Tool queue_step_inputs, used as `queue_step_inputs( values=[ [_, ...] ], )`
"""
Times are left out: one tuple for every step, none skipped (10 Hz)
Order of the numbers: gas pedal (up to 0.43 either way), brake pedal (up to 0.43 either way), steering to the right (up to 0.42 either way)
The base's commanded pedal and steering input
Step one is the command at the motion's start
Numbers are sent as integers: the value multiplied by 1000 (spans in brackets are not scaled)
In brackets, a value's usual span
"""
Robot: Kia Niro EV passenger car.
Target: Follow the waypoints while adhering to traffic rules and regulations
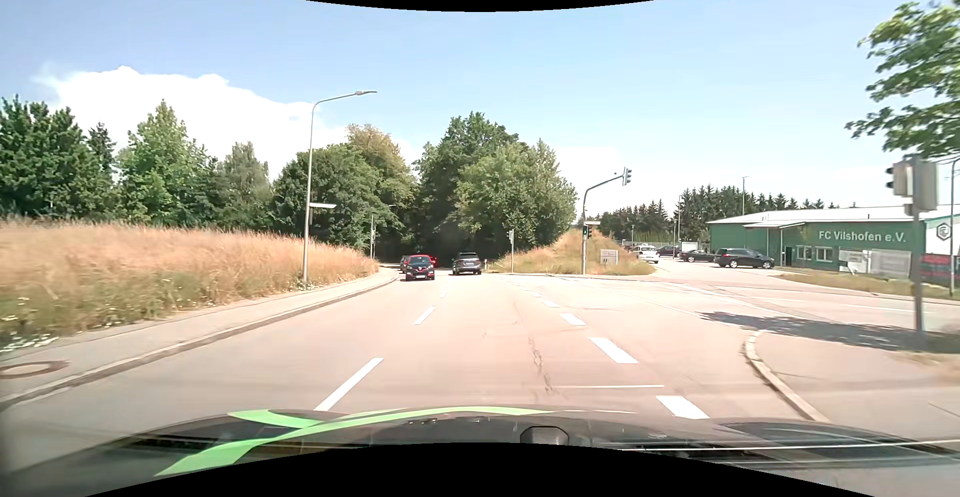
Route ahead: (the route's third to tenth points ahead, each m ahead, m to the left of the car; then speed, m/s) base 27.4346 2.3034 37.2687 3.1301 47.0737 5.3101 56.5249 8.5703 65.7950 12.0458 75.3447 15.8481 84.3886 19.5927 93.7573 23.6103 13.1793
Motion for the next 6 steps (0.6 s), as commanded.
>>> queue_step_inputs(
  values=[
    [87, 0, -16],
    [79, 0, -17],
    [79, 0, -19],
    [79, 0, -19],
    [79, 0, -19],
    [79, 0, -20]
  ],
)
